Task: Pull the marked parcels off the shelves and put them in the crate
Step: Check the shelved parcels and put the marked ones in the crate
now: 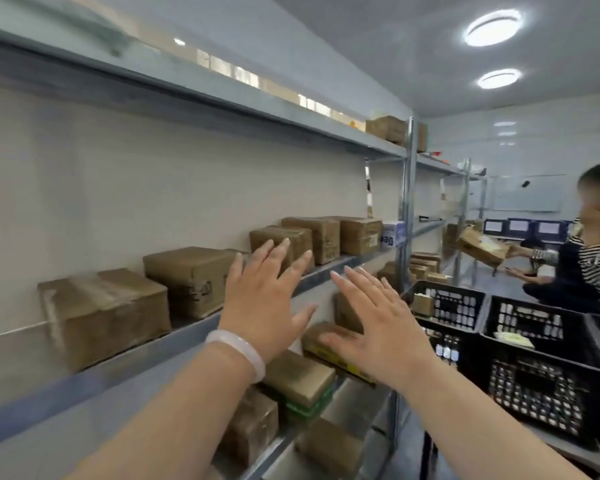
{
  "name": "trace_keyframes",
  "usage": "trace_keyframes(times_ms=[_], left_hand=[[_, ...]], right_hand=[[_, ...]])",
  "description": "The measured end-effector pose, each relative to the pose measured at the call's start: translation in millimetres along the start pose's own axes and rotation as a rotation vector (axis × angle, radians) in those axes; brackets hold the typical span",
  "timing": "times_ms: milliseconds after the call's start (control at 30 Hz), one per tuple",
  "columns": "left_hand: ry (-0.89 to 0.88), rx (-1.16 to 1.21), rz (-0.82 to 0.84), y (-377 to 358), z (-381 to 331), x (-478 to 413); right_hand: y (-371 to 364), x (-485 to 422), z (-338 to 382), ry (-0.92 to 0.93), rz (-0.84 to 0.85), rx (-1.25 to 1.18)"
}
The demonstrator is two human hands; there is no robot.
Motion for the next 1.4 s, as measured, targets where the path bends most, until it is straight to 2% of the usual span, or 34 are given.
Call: trace_keyframes(times_ms=[167,333,467,600,667,733,800,900,1033,1133,1267,1400], left_hand=[[0.108,-0.136,0.024,23.9,77.8,21.5],[0.335,-0.174,0.008,46.3,143.5,47.1],[0.533,-0.179,0.168,40.0,185.8,72.7],[0.694,-0.077,0.306,23.6,203.5,95.3],[0.744,-0.052,0.359,17.3,205.5,104.7],[0.787,0.026,0.343,15.5,204.6,111.6],[0.832,0.102,0.293,17.0,202.3,115.8],[0.884,0.222,0.226,20.9,197.4,119.7],[1.004,0.304,0.113,29.2,197.0,124.9],[1.126,0.351,0.025,35.8,196.9,125.8],[1.163,0.367,0.016,43.1,194.7,115.9],[1.254,0.674,-0.069,52.9,186.0,113.3]], right_hand=[[-38.3,-59.6,74.1,0.191,-0.008,-0.148],[-69.0,-100.1,140.2,0.308,-0.017,-0.417],[-104.2,-114.1,181.6,0.325,0.122,-0.650],[-132.9,-126.8,194.0,0.142,0.266,-0.917],[-141.5,-136.0,196.3,0.027,0.282,-1.040],[-149.4,-144.8,195.0,-0.114,0.327,-1.146],[-159.5,-148.4,191.9,-0.246,0.439,-1.198],[-170.1,-145.0,190.0,-0.291,0.517,-1.210],[-168.7,-139.8,194.1,-0.231,0.424,-1.393],[-155.4,-141.0,204.6,-0.110,0.404,-1.483],[-137.8,-145.9,217.2,0.094,0.358,-1.321],[-121.6,-139.5,225.9,0.283,0.305,-1.247]])
Point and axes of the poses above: each hand's wrist, its own x-axis away from the middle knuckle, its own y-axis out of the back of the hand, z = x × y, the point moved 4 cm from there along -x, towards the middle knuckle, and after that the axes turned 11 degrees about -x, right-handed, at the moved point
